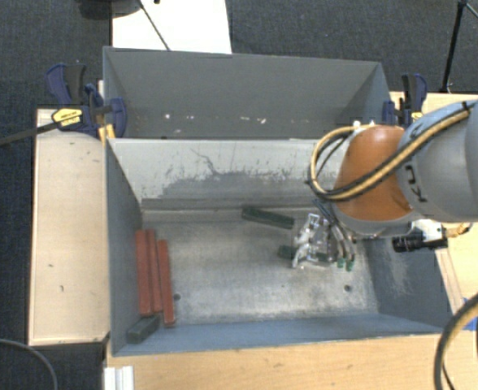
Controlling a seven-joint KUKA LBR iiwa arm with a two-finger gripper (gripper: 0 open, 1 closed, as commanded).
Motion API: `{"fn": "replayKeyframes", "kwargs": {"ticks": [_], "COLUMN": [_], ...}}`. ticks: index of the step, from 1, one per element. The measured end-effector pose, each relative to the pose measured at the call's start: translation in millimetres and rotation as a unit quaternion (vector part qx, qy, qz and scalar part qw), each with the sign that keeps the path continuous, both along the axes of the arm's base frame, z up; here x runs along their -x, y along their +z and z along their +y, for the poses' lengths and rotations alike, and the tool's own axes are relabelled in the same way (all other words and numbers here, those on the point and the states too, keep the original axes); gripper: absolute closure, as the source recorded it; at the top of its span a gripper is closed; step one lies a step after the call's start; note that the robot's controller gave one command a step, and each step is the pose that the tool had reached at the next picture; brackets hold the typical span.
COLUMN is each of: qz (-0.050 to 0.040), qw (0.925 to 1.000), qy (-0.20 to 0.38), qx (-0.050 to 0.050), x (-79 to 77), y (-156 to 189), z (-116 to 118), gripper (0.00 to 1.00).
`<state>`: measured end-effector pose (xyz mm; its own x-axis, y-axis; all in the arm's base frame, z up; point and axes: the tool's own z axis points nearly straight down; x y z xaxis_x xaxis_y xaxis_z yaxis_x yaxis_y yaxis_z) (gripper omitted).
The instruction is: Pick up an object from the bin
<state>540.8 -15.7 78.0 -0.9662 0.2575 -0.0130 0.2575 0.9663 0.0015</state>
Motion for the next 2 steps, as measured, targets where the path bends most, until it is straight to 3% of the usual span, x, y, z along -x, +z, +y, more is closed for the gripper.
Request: {"fn": "replayKeyframes", "kwargs": {"ticks": [2], "qz": [0.0085], "qw": [1.0000], "qy": [0.001], "qx": [-0.001], "x": [2.9], "y": [22], "z": [1], "gripper": [1.00]}}
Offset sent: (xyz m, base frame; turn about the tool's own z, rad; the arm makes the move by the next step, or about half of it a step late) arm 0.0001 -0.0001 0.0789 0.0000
